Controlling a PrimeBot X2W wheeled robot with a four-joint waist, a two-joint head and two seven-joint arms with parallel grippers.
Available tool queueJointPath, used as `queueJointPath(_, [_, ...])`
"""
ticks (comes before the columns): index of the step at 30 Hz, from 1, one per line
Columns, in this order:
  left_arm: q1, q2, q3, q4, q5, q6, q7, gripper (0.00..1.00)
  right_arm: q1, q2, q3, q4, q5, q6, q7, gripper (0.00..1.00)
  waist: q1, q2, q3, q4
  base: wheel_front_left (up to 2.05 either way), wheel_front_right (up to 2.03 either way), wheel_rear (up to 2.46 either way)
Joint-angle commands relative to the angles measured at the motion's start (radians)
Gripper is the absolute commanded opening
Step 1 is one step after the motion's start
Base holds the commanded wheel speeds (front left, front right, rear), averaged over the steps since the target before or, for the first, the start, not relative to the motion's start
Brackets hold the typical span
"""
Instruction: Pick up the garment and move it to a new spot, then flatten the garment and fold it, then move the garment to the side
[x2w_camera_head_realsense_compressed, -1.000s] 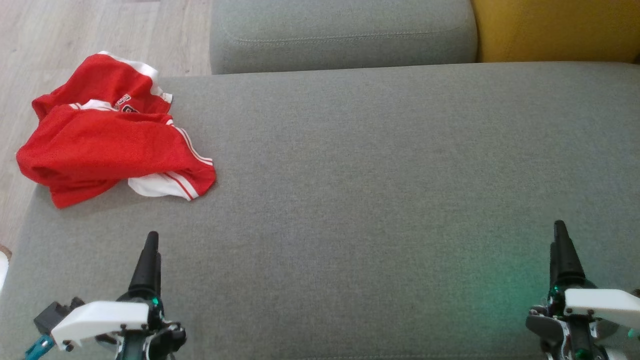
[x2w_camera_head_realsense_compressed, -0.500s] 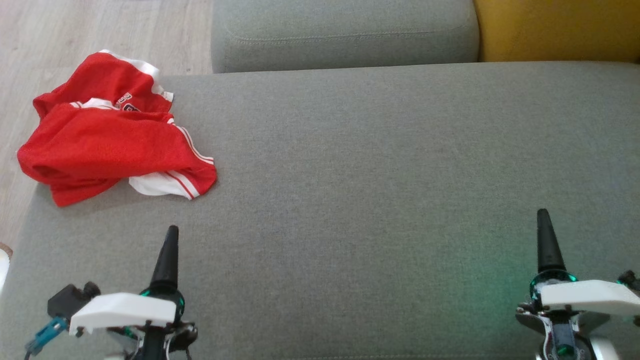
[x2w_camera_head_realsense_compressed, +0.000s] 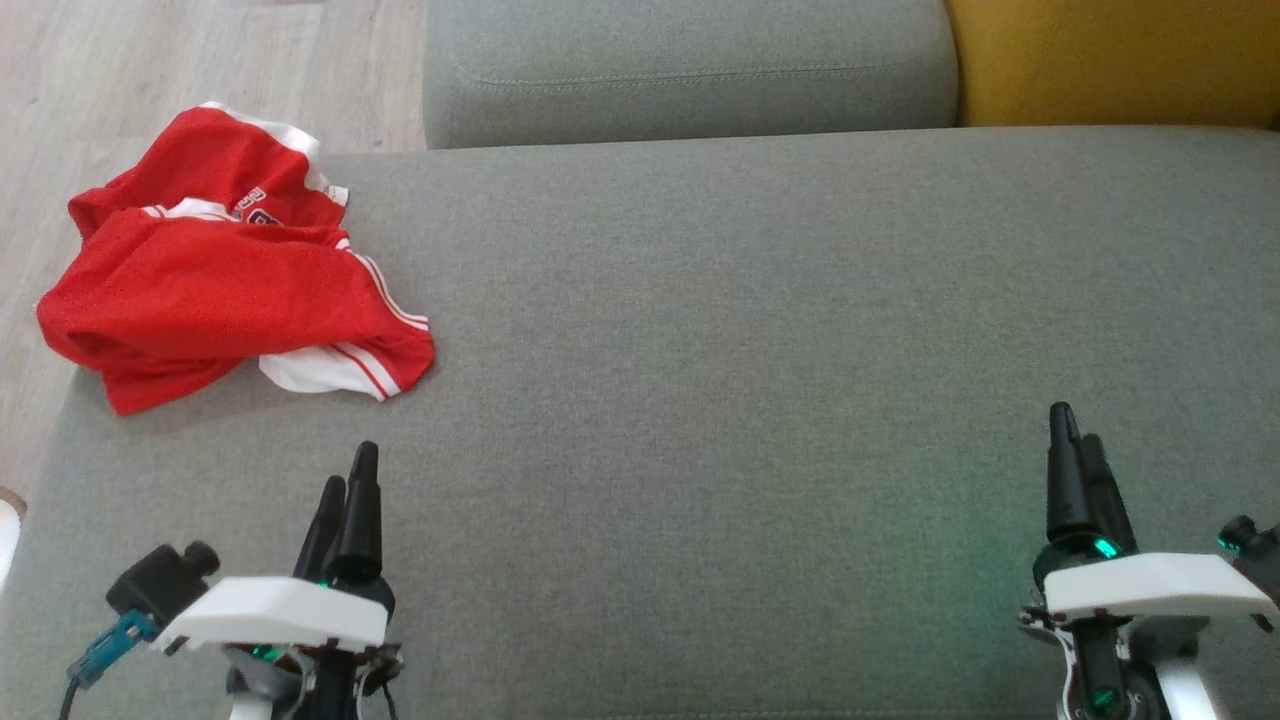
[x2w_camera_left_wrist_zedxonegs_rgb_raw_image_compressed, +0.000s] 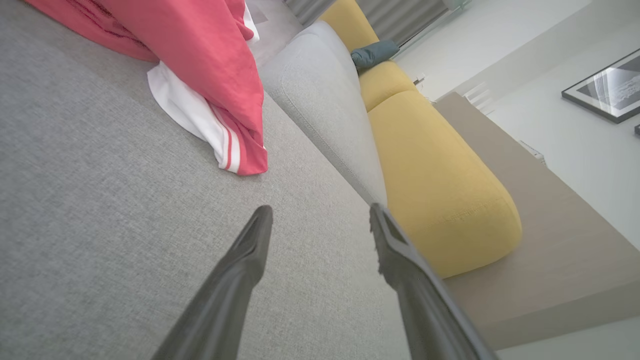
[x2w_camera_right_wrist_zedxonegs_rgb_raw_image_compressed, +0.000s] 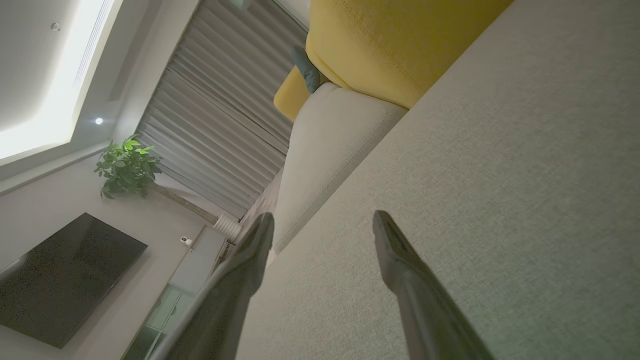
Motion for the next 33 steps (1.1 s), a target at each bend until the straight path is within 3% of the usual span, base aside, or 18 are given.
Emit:
queueJointPath(1, [-0.038,0.013,0.012,-0.042,0.03,0.004,-0.012,1.0,-0.037,-0.006,0.016,-0.045,-0.03,0.004,-0.011,1.0,0.0,0.0,-0.001,0.0,0.0,0.0,0.0])
queueJointPath(33, [-0.029,0.018,-0.051,-0.088,0.437,0.045,-0.105,1.0,-0.029,-0.008,0.074,-0.08,-0.443,0.006,-0.106,1.0,0.0,0.0,-0.004,0.002,0.0,0.0,0.0])
